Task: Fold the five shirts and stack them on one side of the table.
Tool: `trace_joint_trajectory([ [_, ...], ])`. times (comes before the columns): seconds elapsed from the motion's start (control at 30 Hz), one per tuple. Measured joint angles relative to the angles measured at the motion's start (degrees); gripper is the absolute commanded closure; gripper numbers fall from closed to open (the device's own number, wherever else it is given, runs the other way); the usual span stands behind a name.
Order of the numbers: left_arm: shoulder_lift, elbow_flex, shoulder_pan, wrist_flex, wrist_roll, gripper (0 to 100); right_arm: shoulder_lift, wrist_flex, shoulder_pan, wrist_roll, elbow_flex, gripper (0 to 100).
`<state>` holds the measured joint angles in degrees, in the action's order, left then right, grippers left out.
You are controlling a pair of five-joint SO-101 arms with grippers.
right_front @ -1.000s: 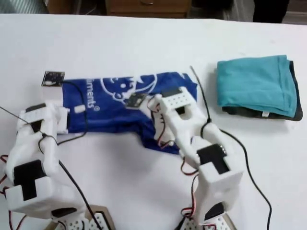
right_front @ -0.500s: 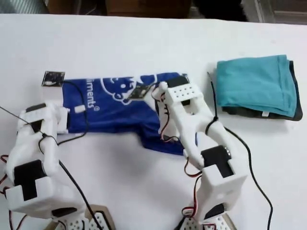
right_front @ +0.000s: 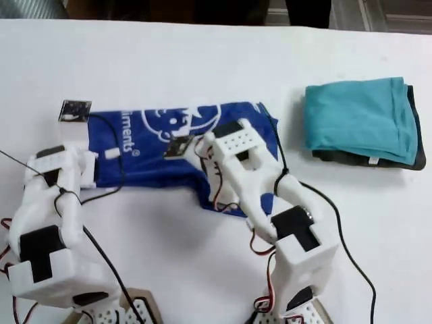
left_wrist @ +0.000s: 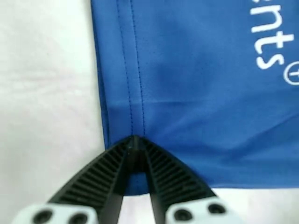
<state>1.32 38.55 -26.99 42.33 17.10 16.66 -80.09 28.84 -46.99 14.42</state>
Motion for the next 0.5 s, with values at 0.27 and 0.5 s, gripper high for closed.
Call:
trace_joint_trajectory([
  [0.27, 0.0, 0.0, 0.0, 0.0, 0.0, 97, -0.9, 5.8, 0.1, 0.0, 6.3, 78.7],
  [0.5, 0.0, 0.0, 0.0, 0.0, 0.0, 97, -1.1, 8.3, 0.2, 0.0, 8.5, 78.8],
])
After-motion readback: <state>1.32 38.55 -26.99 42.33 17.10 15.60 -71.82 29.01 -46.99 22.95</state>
